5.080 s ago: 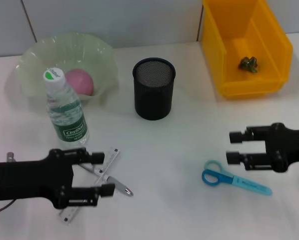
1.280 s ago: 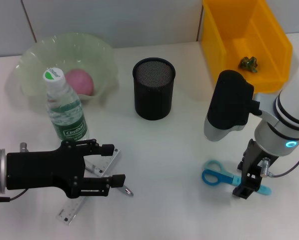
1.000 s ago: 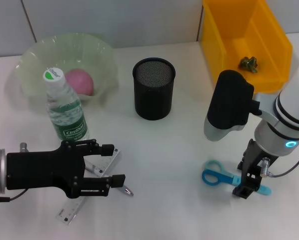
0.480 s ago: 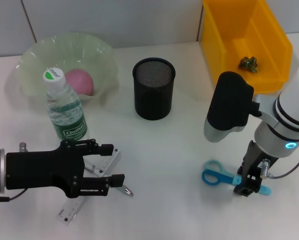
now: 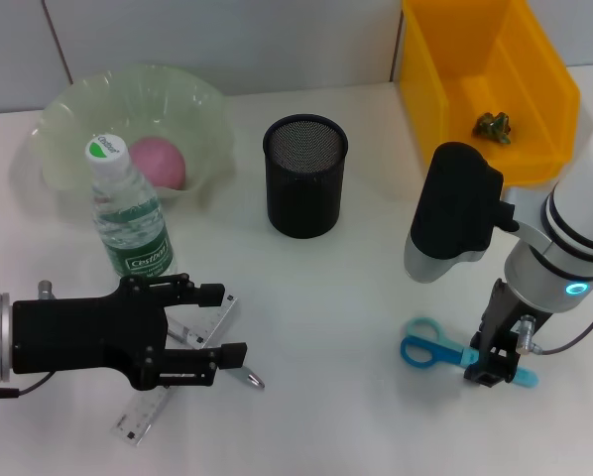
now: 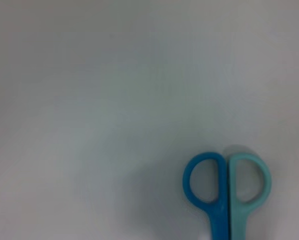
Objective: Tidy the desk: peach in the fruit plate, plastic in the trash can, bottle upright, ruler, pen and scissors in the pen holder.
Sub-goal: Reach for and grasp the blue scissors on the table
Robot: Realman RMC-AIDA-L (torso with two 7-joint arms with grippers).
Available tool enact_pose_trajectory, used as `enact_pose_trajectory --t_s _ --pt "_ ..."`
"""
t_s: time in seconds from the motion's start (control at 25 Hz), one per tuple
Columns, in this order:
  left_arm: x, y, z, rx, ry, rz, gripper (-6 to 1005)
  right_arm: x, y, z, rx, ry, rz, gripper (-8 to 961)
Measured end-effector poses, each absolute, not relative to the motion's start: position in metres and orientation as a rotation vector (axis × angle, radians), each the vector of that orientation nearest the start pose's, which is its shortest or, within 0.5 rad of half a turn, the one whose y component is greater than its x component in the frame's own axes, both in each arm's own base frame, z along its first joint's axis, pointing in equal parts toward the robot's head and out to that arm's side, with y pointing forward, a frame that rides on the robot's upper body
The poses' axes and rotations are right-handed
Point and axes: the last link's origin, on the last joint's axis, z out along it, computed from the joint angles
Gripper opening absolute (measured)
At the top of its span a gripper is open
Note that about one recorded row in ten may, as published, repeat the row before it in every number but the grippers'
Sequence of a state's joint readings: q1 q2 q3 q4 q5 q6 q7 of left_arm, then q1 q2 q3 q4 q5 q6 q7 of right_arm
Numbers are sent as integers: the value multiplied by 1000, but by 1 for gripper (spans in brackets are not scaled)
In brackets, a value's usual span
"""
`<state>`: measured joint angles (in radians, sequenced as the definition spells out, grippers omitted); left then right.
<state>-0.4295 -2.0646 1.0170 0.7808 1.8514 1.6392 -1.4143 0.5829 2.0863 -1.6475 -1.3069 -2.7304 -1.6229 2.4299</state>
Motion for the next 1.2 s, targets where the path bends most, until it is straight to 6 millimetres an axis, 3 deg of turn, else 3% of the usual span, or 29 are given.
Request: enact_pose_trajectory --t_s 0.76,1.2 --pt "-246 298 -13 -2952 -492 -681 795 202 322 -36 -2709 578 -987 260" --pt "-245 299 -12 -2951 -491 -681 794 202 321 -36 -2710 575 -990 264"
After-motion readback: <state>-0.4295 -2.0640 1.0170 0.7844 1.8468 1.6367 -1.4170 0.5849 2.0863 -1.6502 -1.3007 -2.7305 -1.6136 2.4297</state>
